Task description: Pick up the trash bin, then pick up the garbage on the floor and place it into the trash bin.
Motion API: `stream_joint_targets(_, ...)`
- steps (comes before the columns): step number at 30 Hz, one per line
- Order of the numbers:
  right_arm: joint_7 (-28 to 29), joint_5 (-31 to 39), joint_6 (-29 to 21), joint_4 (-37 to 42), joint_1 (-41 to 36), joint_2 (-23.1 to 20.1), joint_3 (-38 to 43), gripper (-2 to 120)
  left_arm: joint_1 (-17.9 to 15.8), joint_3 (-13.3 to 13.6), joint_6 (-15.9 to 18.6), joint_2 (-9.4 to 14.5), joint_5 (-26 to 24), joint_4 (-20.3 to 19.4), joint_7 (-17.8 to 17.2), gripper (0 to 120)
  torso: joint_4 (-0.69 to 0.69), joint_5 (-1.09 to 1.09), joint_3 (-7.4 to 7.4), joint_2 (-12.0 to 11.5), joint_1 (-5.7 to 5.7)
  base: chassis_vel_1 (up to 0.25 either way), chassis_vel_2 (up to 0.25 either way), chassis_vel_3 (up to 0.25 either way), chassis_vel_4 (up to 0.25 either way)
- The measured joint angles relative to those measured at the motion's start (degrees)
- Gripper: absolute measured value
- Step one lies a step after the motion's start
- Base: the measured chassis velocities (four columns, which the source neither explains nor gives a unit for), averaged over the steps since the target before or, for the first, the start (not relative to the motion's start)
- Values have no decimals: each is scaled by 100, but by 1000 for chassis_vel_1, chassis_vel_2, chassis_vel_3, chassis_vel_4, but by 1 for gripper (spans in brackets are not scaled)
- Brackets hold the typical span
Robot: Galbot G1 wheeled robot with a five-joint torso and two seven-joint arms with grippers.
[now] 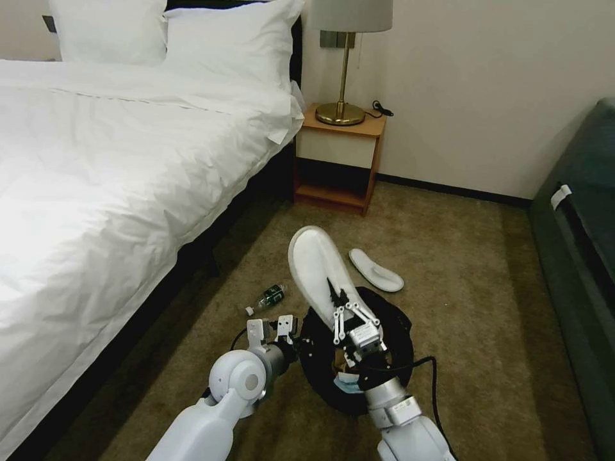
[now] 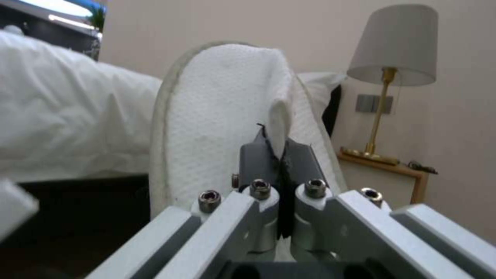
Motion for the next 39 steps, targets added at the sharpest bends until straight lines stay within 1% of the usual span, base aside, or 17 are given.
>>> stream_joint_targets(6, 6, -108, 132, -221, -25, 73, 47, 0, -14, -132, -12, -43, -28, -144, -2, 0, 0, 0, 0, 0, 0, 0, 0, 0, 0)
stream_joint_targets(13, 6, -204, 246, -391, -34, 170, 36, 0, -34, -244, -25, -15, -53, -267, -4, 0, 0, 0, 0, 0, 0, 0, 0, 0, 0)
stream_joint_targets(14, 1, -222, 280, -417, -43, 179, 36, 0, 0, -342, -27, -9, -103, -359, -14, 0, 0, 0, 0, 0, 0, 0, 0, 0, 0)
stream_joint_targets(18, -14, -222, 314, -442, -43, 177, 53, 0, 41, -419, -25, -10, -156, -461, -26, 0, 0, 0, 0, 0, 0, 0, 0, 0, 0)
stream_joint_targets(20, -28, -222, 357, -499, -41, 175, 114, 0, 90, -536, -12, -12, -240, -617, -70, 0, 0, 0, 0, 0, 0, 0, 0, 0, 0)
stream_joint_targets(21, -28, -222, 357, -499, -41, 175, 114, 0, 90, -536, -12, -12, -240, -617, -70, 0, 0, 0, 0, 0, 0, 0, 0, 0, 0)
stream_joint_targets(22, -34, -222, 377, -530, -37, 179, 152, 0, 121, -586, -4, 6, -293, -713, -88, 0, 0, 0, 0, 0, 0, 0, 0, 0, 0)
stream_joint_targets(24, -37, -222, 387, -547, -33, 181, 173, 0, 145, -612, 2, 22, -331, -778, -104, 0, 0, 0, 0, 0, 0, 0, 0, 0, 0)
stream_joint_targets(26, -50, -222, 438, -616, -13, 183, 266, 0, 226, -692, 43, 63, -506, -1027, -169, 0, 0, 0, 0, 0, 0, 0, 0, 0, 0)
stream_joint_targets(29, -58, -215, 446, -628, -5, 179, 307, 0, 252, -720, 55, 81, -587, -1134, -200, 0, 0, 0, 0, 0, 0, 0, 0, 0, 0)
stream_joint_targets(30, -69, -195, 452, -631, 16, 173, 349, 0, 288, -763, 80, 96, -746, -1271, -260, 0, 0, 0, -1, 0, 0, 0, 0, 0, 0)
stream_joint_targets(32, -79, -172, 454, -644, 59, 169, 382, 0, 336, -793, 98, 106, -864, -1418, -301, 0, 0, 0, -1, 0, 0, 0, 0, 0, 0)
stream_joint_targets(33, -79, -172, 454, -644, 59, 169, 382, 0, 336, -793, 98, 106, -864, -1418, -301, 0, 0, 0, -1, 0, 0, 0, 0, 0, 0)
stream_joint_targets(35, -88, -159, 459, -678, 113, 175, 417, 0, 381, -798, 127, 127, -921, -1545, -311, 0, 0, 0, 0, 0, 0, 0, 0, 0, 0)
stream_joint_targets(39, -95, -170, 462, -705, 131, 187, 444, 0, 399, -827, 149, 157, -938, -1620, -312, 0, 0, 0, -1, 0, 0, 0, 0, 0, 0)
